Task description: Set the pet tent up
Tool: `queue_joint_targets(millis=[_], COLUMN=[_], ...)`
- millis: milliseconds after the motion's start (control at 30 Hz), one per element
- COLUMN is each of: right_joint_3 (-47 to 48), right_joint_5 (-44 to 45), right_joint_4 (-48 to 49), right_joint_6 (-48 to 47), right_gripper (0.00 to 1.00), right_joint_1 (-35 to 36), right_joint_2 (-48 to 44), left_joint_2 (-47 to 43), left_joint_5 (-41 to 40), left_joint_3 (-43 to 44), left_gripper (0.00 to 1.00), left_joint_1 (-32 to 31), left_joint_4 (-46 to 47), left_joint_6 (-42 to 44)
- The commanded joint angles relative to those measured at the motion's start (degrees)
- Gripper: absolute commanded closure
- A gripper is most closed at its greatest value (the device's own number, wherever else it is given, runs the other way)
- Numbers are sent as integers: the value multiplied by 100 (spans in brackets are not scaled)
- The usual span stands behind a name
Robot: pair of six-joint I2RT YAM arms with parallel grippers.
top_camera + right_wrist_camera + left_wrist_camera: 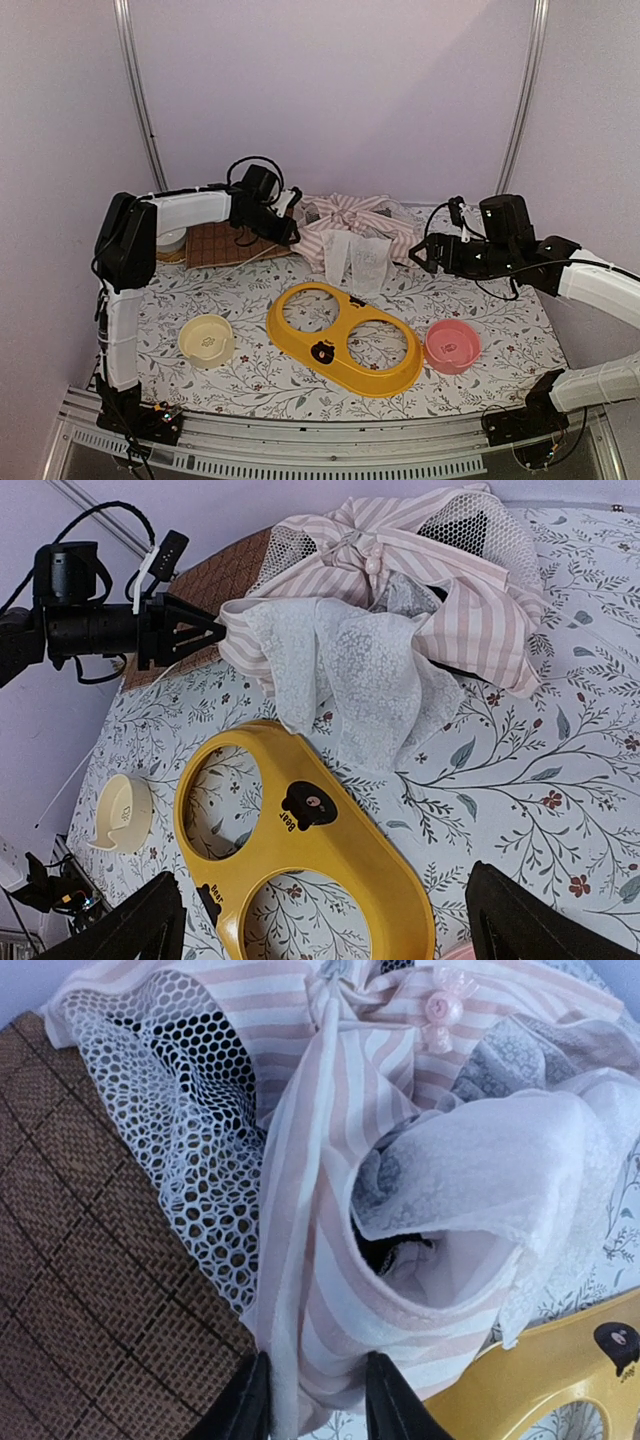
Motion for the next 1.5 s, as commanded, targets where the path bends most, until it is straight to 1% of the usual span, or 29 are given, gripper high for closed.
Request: queue_joint_targets(millis=[0, 233, 400, 567, 733, 833, 900, 1000, 1033, 1067, 1167, 1233, 1367, 1467], right_joint_3=[353, 467, 482, 628, 675, 588, 539, 600, 615, 625, 655, 717, 896, 1002], right_joint_5=[429, 305, 89, -238, -158, -266, -308, -214, -255, -309, -313, -313, -379, -433], right_joint_4=[-268, -200, 44, 328, 597, 951, 1311, 1597, 1692, 1772, 1945, 1979, 1990, 1971], right_joint_6=[104, 121, 161, 238, 446, 674, 853, 1058, 1150, 1201, 1283, 1284, 1219, 1158], right_gripper=[1, 1, 1, 0, 2, 3, 4, 5, 6, 6, 6, 6, 6, 6], right_joint_1=[-35, -35, -36, 37, 212, 217, 342, 542, 552, 553, 552, 553, 553, 553], right_joint_2=[-96, 71, 340, 688, 910, 939, 999, 1283, 1381, 1462, 1645, 1759, 2028, 2146], left_joint_2=[155, -38, -298, -507, -775, -921, -945, -950, -946, -946, -1016, -1168, -1754, -2278], left_joint_5=[145, 133, 171, 91, -28, 46, 134, 206, 217, 218, 152, 39, -272, -568], left_joint_3=[171, -88, -338, -411, -526, -611, -552, -488, -479, -468, -512, -599, -938, -1561], left_gripper=[72, 92, 100, 100, 100, 100, 100, 100, 99, 96, 81, 69, 62, 59], left_joint_1=[-126, -363, -555, -669, -684, -684, -684, -697, -698, -701, -702, -702, -697, -686], left_joint_4=[39, 175, 327, 342, 358, 443, 416, 373, 347, 321, 256, 216, 108, 48], left_joint_6=[40, -46, -109, -164, -244, -285, -298, -309, -311, -315, -366, -419, -514, -618])
